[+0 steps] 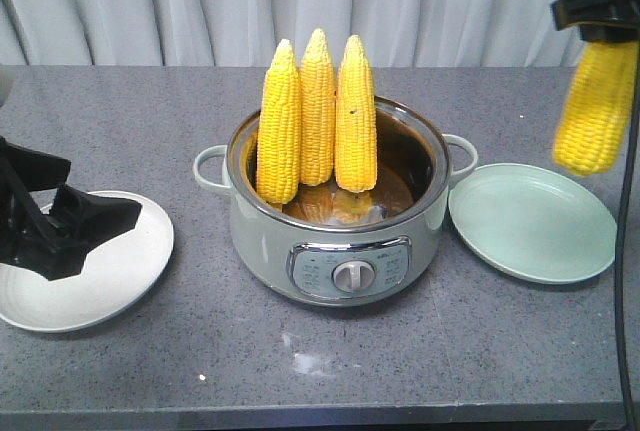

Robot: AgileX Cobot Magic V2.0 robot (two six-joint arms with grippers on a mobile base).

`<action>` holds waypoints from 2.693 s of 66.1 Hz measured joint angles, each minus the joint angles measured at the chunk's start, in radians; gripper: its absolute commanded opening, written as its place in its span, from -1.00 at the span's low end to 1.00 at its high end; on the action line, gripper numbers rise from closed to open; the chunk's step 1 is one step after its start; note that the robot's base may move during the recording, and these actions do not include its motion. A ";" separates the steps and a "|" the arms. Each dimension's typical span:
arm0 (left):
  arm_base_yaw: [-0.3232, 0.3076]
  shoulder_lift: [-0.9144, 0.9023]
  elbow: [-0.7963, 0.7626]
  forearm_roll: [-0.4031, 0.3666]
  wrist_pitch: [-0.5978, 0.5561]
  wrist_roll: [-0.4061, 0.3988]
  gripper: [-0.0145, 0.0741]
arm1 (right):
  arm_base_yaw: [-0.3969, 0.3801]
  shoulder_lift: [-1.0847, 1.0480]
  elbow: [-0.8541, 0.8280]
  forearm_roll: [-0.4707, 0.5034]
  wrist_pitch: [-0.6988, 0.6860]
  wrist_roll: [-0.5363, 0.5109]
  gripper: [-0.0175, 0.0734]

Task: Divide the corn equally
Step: 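Grasp the corn cob with the right gripper and lift it out, then lower the cob onto the pale green plate and open the right gripper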

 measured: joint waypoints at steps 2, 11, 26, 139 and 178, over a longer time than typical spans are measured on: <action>0.000 0.000 0.000 0.000 0.000 0.000 0.64 | -0.023 0.007 0.000 0.000 0.006 0.014 -0.13; 0.000 0.000 0.000 0.000 0.000 0.000 0.64 | -0.095 0.049 0.000 0.014 0.019 0.025 -0.13; 0.000 0.000 0.000 0.000 0.000 0.000 0.64 | -0.118 0.160 0.000 0.017 0.019 0.030 -0.13; 0.000 0.000 0.000 0.000 0.000 0.000 0.64 | -0.118 0.233 0.207 0.120 -0.125 0.039 0.66; 0.000 0.000 0.000 0.000 -0.027 0.000 0.64 | -0.118 -0.348 0.684 0.272 -0.219 -0.087 0.66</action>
